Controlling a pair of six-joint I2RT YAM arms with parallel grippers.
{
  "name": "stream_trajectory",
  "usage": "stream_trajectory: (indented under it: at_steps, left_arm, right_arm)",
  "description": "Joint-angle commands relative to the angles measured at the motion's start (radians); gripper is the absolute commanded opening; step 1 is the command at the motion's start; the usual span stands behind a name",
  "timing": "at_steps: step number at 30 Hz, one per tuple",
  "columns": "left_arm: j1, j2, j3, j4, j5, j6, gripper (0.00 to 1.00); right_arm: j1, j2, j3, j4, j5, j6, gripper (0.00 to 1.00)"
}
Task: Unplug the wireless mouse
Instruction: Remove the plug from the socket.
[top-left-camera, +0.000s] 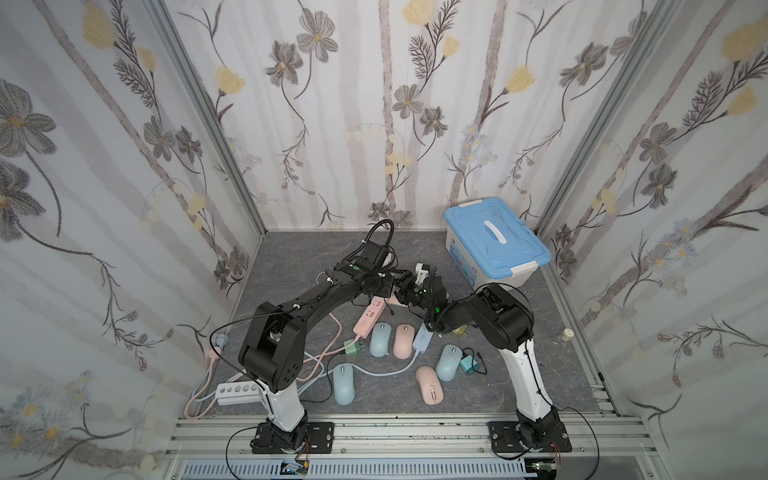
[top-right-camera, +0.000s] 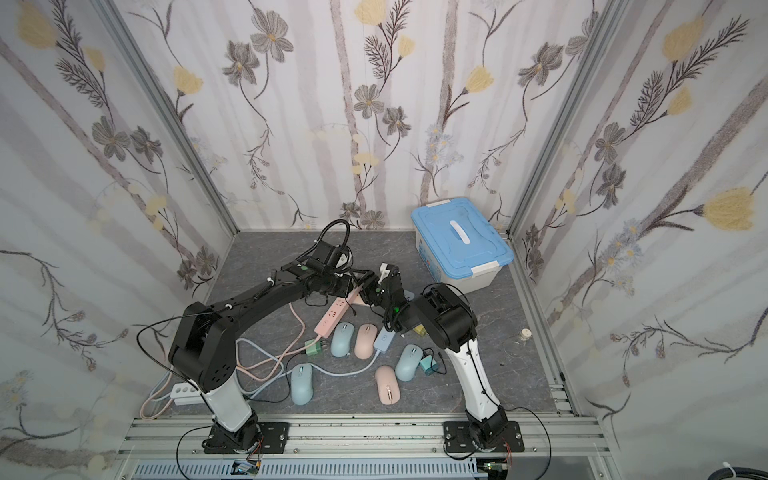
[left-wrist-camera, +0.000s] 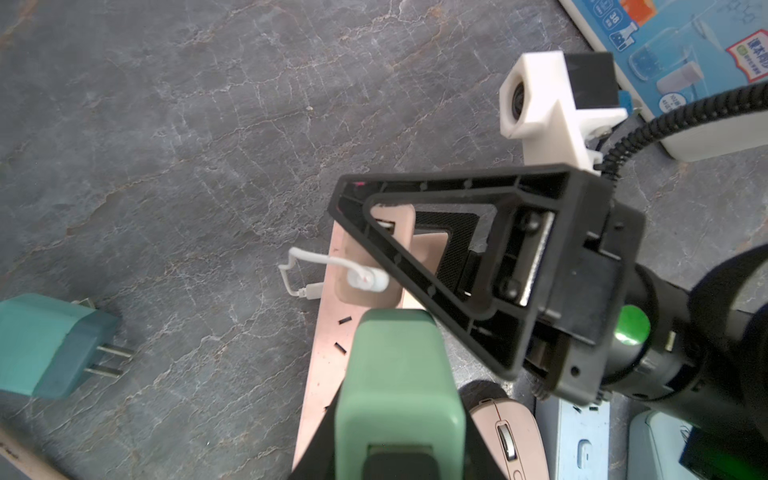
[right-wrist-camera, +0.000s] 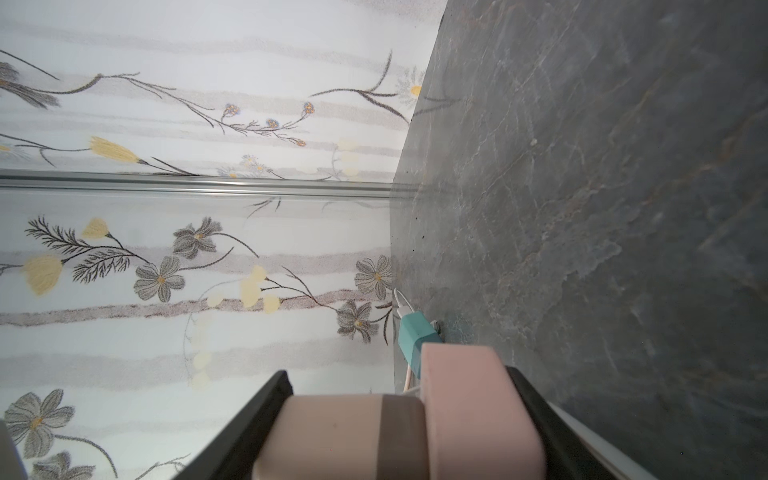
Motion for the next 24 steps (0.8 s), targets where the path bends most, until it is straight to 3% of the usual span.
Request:
stream_trajectory:
  at_steps: [1,6,12,17,24]
  left_arm:
    - [0.006,-0.038,-0.029,-0.027,-0.059,-0.075,0.0]
    - [0.005,-0.08,-0.086,-0.068,-0.208,-0.21,0.0]
    - [0.003,-0.201,-0.208,0.025,-0.268,-0.304,0.0]
    - [0.005,-0.209,-0.225,0.034,-0.288,-0.31,0.0]
    - [0.059,-0.171,-0.276,0.117,-0.246,-0.348,0.0]
  right_arm:
    - [0.002,-0.009,-0.005,-0.054,-0.026,-0.021,0.77]
    - [0.003,-0.026,-0.008,-0.085,-0.02,-0.023,0.81]
    - [0.004,-0.075,-0.011,-0.212,0.001,-0.048,0.88]
    - [0.01,-0.121,-0.019,-0.374,0.043,-0.073,0.9]
    - [0.013,-0.161,-0.05,-0.373,0.058,-0.098,0.91]
